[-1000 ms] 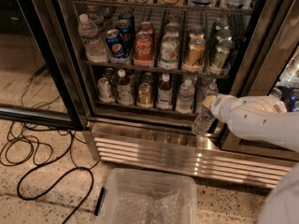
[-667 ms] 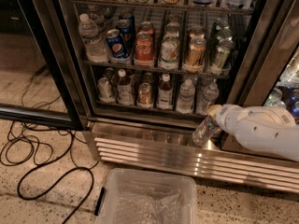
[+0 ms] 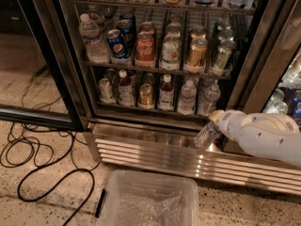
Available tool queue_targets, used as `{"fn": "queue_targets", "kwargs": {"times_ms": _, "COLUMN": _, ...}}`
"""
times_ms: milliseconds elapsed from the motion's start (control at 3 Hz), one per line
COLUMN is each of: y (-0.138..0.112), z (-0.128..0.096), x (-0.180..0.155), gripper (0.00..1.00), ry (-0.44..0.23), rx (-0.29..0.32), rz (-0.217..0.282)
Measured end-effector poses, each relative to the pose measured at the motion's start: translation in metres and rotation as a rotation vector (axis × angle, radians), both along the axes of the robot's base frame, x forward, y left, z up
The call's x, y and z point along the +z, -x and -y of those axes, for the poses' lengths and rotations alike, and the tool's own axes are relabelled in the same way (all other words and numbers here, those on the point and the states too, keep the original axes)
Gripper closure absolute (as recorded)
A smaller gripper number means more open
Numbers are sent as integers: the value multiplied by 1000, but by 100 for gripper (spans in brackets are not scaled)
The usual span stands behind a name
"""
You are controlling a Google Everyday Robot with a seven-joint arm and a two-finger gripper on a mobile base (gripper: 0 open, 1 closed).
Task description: Pick water bottle from bottom shelf of fridge
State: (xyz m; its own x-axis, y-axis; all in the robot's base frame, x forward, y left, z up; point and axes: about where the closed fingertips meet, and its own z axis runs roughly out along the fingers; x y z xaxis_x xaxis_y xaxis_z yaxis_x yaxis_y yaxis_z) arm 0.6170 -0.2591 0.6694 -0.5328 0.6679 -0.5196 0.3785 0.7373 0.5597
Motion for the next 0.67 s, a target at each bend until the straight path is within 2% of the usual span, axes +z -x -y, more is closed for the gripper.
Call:
{"fn": "queue_targets", "kwargs": {"times_ms": 333, "y": 33, "z": -10, "x": -19, "gripper": 100, "ry": -21, "rx": 13, "rz": -56}}
{"fn": "queue_targets", "kwargs": {"times_ms": 667, "y": 33, "z": -10, "x": -22, "gripper": 100, "ry": -21, "rx": 13, "rz": -56}}
